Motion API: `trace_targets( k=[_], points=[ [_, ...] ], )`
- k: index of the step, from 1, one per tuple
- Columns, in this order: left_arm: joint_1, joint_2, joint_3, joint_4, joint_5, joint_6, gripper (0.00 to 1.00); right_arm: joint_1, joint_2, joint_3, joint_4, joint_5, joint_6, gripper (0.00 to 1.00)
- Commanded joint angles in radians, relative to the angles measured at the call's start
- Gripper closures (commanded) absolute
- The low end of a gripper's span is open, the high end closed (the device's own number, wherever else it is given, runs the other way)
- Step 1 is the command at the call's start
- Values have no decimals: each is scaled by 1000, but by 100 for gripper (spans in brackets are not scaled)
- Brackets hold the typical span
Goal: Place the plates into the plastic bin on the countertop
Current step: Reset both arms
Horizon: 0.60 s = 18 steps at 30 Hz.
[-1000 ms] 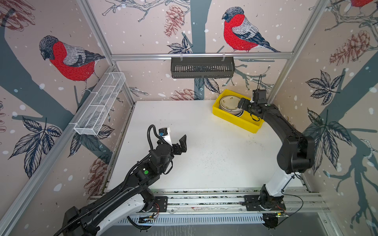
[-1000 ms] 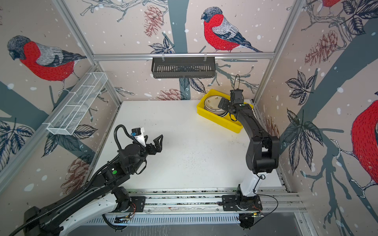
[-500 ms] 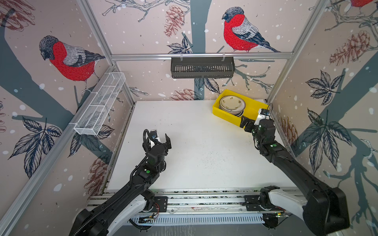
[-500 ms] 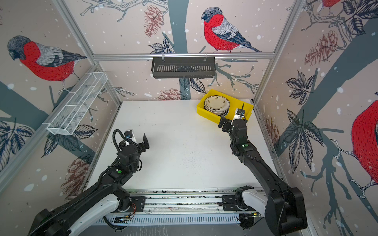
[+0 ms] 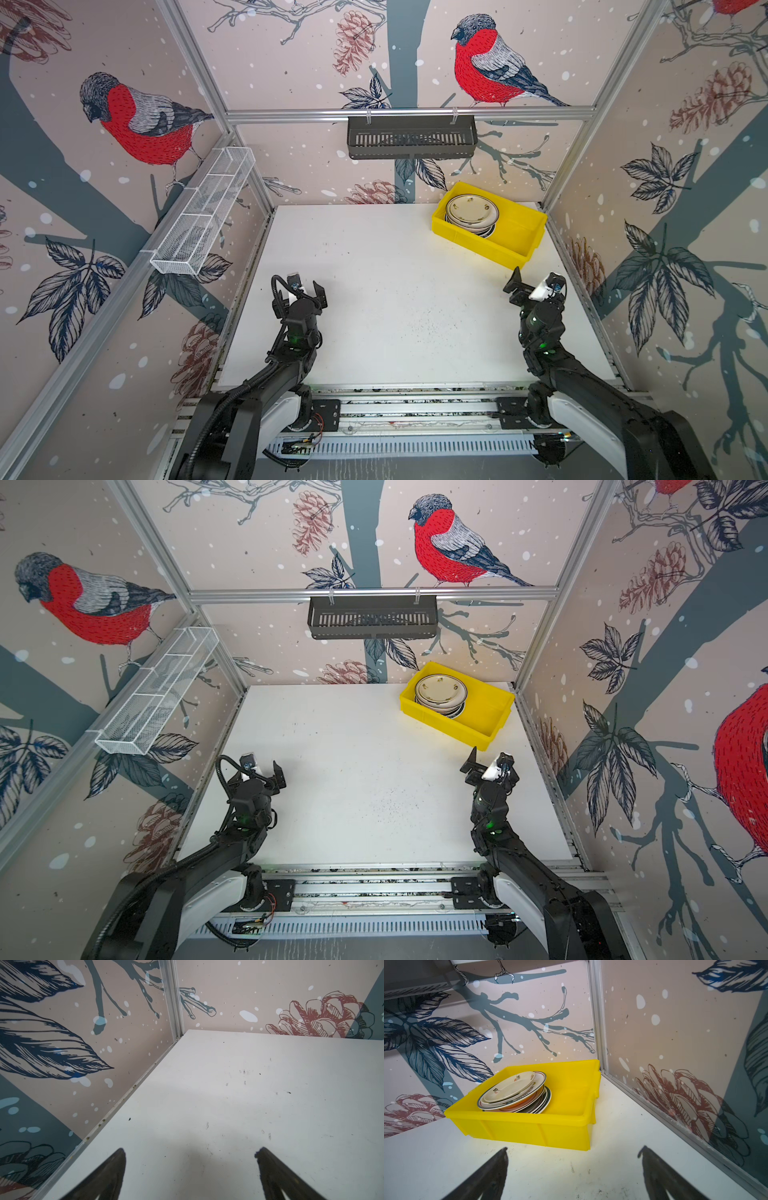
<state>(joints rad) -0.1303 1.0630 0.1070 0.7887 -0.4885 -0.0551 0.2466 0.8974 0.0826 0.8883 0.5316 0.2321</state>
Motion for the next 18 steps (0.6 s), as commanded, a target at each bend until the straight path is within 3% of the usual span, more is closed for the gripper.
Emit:
trace_targets(
  k=[1,4,6,8,10,14,18],
  points=[
    [56,75,-15,264,89,-27,2,-27,72,-26,229,1,-59,1],
    [93,202,22,390,144,-15,2,-83,214,2,321,6,-63,1],
    [94,258,79,353,171,-5,2,-109,258,34,336,30,-51,1],
    [95,300,130,307,176,-3,2,-157,261,47,339,-83,-45,1],
    [97,329,138,336,187,5,2,-193,301,45,388,-114,-30,0],
    [112,473,61,630,243,-7,2,-199,307,78,308,-115,-76,1],
    [122,465,117,490,309,-9,2,-196,291,94,207,-139,-94,1]
  ],
)
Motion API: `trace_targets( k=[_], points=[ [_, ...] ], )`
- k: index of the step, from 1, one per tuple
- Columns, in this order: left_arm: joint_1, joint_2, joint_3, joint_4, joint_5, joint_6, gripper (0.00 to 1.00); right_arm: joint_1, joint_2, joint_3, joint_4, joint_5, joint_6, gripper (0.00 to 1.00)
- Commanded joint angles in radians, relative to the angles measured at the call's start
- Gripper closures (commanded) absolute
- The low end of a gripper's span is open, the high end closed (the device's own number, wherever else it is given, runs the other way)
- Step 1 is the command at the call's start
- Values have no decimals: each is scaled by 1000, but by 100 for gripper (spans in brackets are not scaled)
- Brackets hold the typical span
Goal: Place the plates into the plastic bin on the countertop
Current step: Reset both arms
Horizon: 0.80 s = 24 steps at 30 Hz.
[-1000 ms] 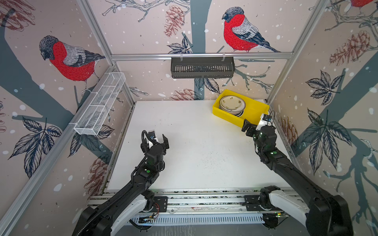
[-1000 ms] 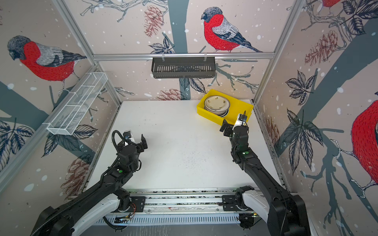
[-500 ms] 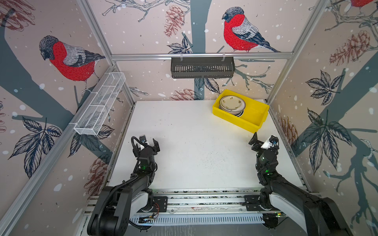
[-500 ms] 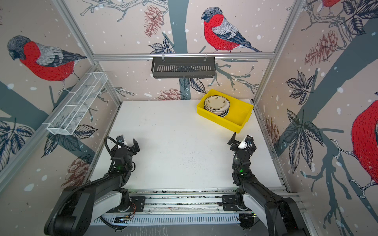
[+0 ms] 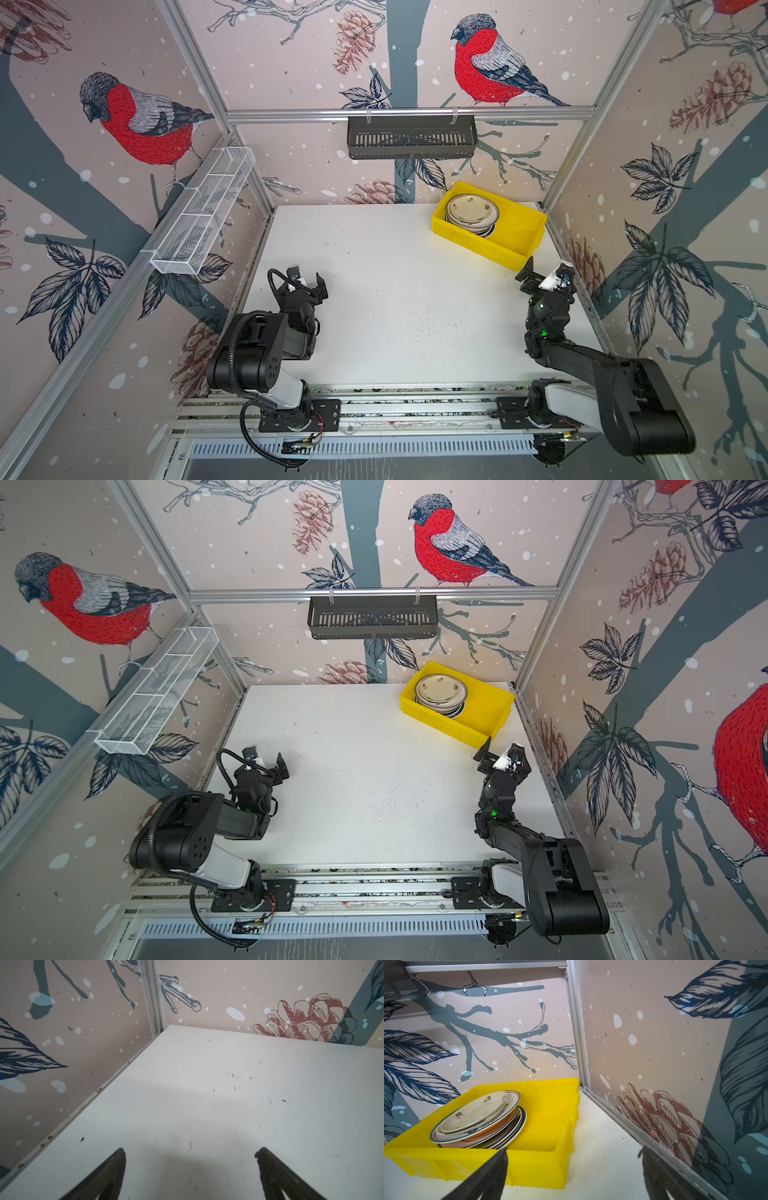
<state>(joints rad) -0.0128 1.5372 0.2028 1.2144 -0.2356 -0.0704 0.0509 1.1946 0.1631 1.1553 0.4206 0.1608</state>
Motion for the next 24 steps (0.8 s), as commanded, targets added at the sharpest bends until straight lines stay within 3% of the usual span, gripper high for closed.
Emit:
trace_targets(
  k=[1,3,5,10,12,15,17,24],
  points=[
    [4,-3,16,84,59,10,2,-2,10,10,-61,-17,-12,1],
    [4,22,1,156,67,27,2,-4,74,-24,28,2,-7,1],
    [4,9,17,101,78,29,2,-6,131,-67,141,14,10,1],
    [5,17,13,121,87,42,2,-15,254,23,74,-61,-4,1],
    [4,16,14,120,87,42,2,-6,342,-2,249,-55,-44,0],
    [4,16,12,123,87,41,2,44,301,44,89,-38,-74,0],
    [2,15,12,122,90,44,2,42,326,30,160,-33,-85,0],
    [-8,16,26,97,157,85,2,32,312,49,99,-45,-70,0]
  ],
)
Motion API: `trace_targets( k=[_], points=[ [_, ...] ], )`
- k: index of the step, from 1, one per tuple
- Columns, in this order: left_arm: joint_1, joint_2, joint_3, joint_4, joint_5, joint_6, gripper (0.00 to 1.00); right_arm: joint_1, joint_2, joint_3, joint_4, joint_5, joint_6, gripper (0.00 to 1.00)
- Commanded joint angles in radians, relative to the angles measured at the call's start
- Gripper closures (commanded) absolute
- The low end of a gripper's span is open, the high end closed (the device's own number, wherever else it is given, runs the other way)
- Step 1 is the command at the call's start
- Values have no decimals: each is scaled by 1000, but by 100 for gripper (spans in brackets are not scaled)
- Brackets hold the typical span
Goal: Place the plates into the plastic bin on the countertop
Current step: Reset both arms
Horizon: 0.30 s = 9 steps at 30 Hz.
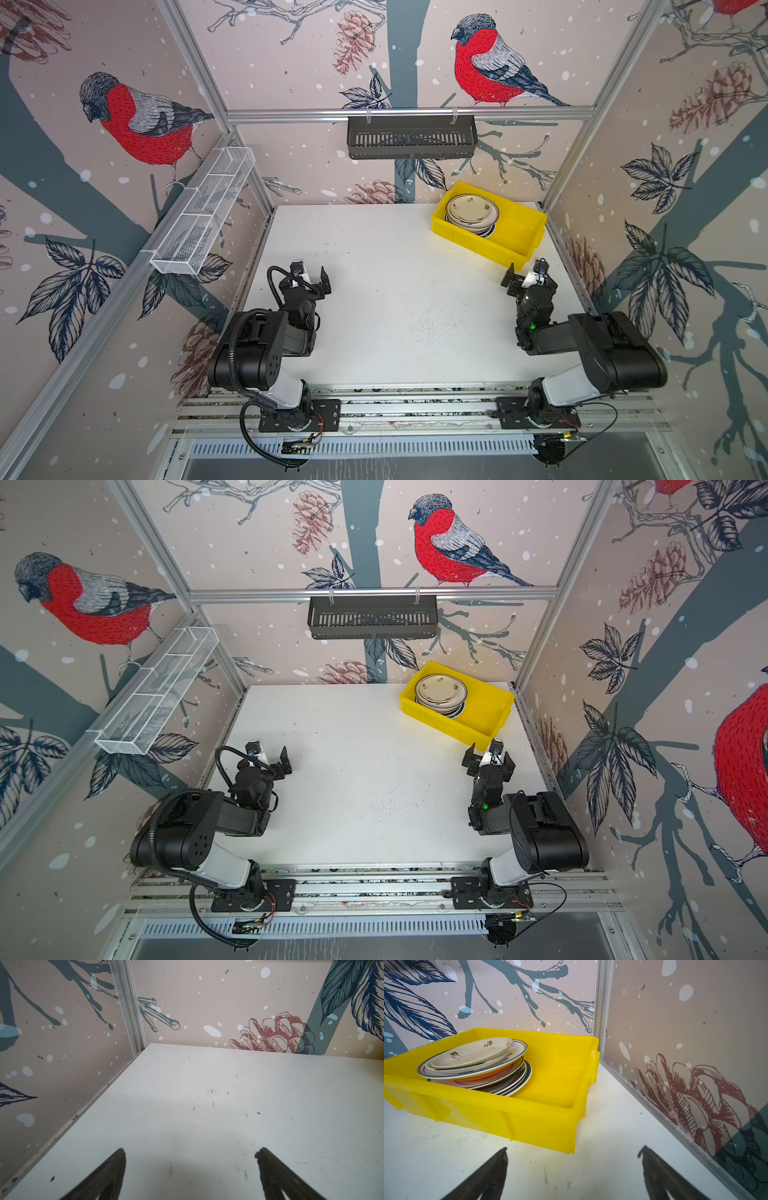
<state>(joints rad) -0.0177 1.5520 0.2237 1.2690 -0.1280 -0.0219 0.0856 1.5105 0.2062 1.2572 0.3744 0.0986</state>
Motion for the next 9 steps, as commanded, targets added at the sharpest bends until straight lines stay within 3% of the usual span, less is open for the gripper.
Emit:
trace_targets(
  k=[1,9],
  points=[
    [-3,3,8,39,53,37,2,-1,-1,4,1,3,-10,0],
    [-4,2,8,38,51,37,2,-6,-6,5,-5,-5,-5,0]
  ],
)
